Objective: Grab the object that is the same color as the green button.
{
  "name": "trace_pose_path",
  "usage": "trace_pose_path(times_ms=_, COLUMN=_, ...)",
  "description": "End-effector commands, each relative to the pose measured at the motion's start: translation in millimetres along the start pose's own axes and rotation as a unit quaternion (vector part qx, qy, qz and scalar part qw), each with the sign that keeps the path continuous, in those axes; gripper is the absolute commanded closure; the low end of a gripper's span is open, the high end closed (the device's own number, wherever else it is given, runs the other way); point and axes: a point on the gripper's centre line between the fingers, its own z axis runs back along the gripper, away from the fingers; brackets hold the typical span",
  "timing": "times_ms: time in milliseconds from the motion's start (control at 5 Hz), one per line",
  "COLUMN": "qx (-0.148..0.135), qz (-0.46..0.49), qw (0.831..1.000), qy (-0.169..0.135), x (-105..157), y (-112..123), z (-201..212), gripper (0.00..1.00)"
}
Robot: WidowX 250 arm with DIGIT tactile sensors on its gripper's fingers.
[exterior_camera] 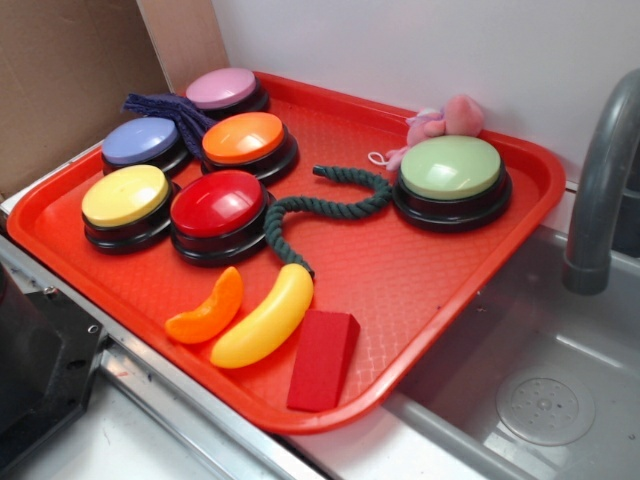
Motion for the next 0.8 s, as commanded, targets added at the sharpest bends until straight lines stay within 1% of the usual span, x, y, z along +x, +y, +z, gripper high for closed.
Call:
trace_pose_path(times_ms=0, qx=0.0, qz=0.0, qw=1.0, qy=0.0, x=0.0, y=0.0, z=0.0, gripper=0.0)
trace_pose_path(times_ms=200, qx=-0.003, qz=-0.045, qw=0.999, qy=-0.009, x=10.0, y=-4.4, z=-15.4, gripper=0.0)
trace_pose_path(times_ms=400, qx=-0.006, qz=-0.08, qw=0.996, qy=-0.044, x=20.0, y=-9.1, z=-30.9, gripper=0.0)
trace_pose_path(times_ms=600, qx=-0.004, qz=-0.125, qw=0.99, qy=-0.067, x=35.5, y=-16.3, z=-52.6, gripper=0.0)
